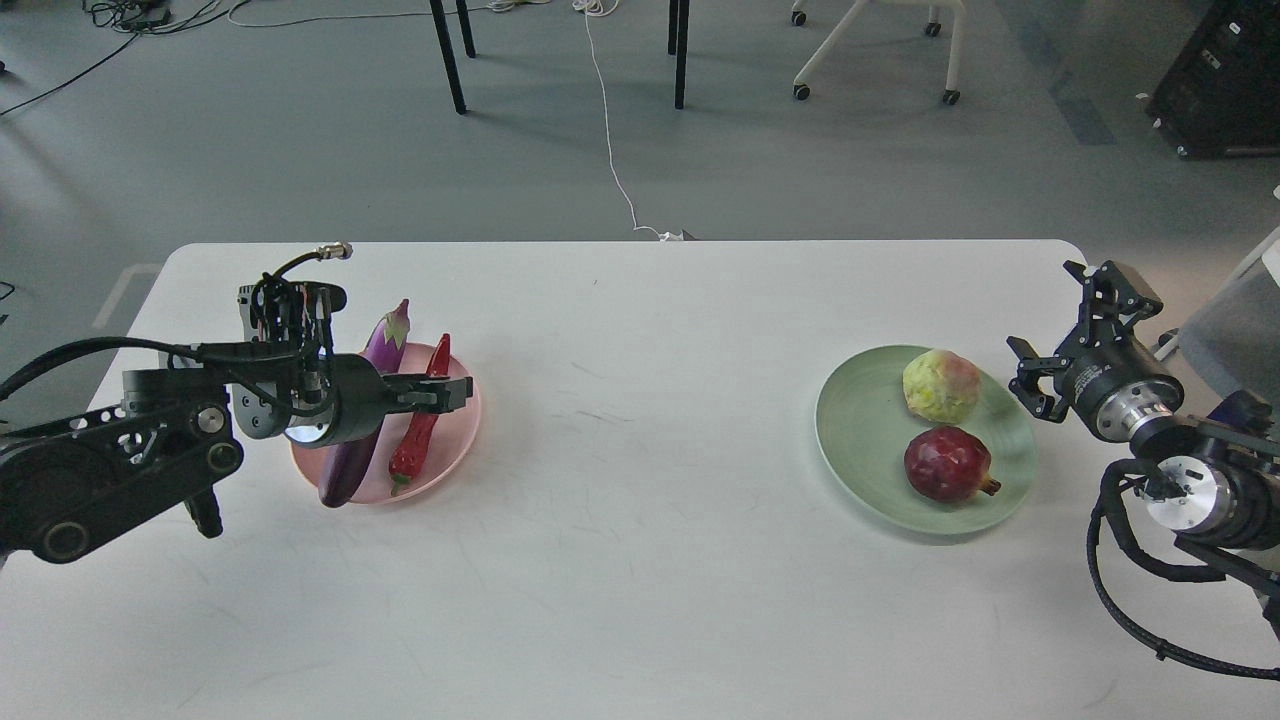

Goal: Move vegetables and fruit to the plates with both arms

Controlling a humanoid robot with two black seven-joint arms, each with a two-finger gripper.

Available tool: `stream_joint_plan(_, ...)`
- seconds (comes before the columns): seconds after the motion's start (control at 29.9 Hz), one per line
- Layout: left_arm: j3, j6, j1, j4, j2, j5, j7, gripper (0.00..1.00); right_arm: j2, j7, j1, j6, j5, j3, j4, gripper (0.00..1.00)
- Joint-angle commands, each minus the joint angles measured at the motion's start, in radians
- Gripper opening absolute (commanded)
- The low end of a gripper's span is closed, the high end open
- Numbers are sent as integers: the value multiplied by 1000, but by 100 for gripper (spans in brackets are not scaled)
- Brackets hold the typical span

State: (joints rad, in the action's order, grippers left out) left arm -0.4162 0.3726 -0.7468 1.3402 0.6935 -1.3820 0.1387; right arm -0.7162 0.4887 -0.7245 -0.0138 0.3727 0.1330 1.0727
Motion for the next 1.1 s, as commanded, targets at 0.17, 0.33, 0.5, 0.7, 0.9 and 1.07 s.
stream_joint_plan(0.17,-273,-133,52,-15,-130,490,-180,100,1,0,-96,3,-28,22,3,99)
stream_joint_plan(0.33,-274,-328,98,-36,-158,711,-286,100,9,0,-130,18,-28,20,30,99)
stream_joint_plan(0.5,-424,-348,237,-68,-209,788,-286,100,-3,0,-118,147,-31,1,59,99)
stream_joint_plan(0.7,-644,-216,378,-139,-298,785,-257,100,-23,0,-73,258,-129,-39,61,99)
stream_joint_plan(0.9,-650,-205,422,-145,-319,784,-260,100,-11,0,-46,249,-186,-15,52,99)
stream_joint_plan(1.07,-648,-207,423,-145,-331,784,-260,100,-12,0,-42,249,-186,45,58,99)
